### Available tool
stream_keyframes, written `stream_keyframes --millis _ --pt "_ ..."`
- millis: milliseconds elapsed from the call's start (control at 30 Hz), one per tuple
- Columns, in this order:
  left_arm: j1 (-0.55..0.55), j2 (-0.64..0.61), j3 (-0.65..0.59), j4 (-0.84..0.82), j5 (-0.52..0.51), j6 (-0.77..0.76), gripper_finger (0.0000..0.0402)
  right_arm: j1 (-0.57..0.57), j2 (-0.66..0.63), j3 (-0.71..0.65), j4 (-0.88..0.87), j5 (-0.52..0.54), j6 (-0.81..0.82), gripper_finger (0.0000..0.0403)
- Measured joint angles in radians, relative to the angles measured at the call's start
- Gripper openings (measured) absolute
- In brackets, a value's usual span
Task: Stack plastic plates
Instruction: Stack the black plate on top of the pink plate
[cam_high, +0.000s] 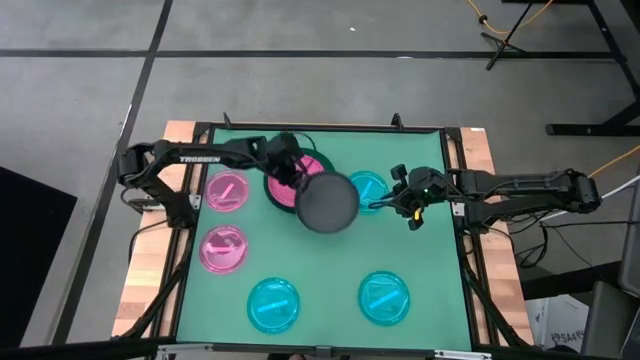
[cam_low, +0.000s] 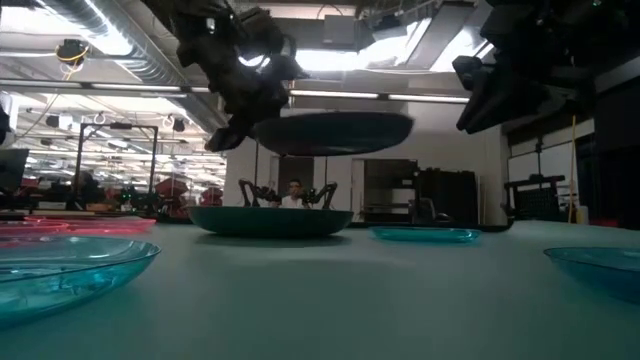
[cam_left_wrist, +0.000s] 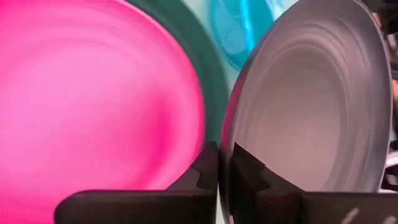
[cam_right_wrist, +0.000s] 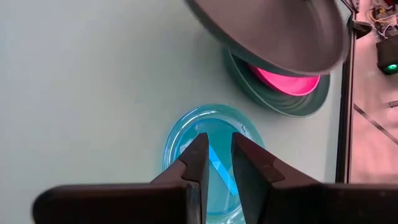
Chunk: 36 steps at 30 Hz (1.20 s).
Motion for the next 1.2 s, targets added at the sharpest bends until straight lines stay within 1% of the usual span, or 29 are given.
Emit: stream_keyframes --millis 233,367,500,700,800,1033,1200 --pt "0.129 -0.002 0.0 -0.012 0.037 0.13 0.0009 0.0 0.0 0.0 0.002 0.001 0.0 0.006" --pt "0.168 -0.002 0.0 -0.041 0.036 0.185 0.0009 0.0 0.0 0.0 0.001 0.001 0.0 0.006" --pt "0.196 -0.002 0.0 -0.066 0.036 0.194 0.0009 0.0 0.0 0.0 0.0 0.001 0.0 0.006" --pt "0.231 -0.002 0.0 -0.095 0.033 0.262 0.001 0.0 0.001 0.0 0.0 0.001 0.0 0.006" --pt "0.254 -0.002 0.0 -0.104 0.001 0.292 0.001 0.0 0.001 0.0 0.0 0.001 0.0 0.006" --pt "0.292 -0.002 0.0 -0.198 -0.069 0.324 0.001 0.0 0.001 0.0 0.0 0.001 0.0 0.006" --pt "0.302 -0.002 0.0 -0.211 -0.144 0.329 0.001 0.0 0.001 0.0 0.001 0.001 0.0 0.006"
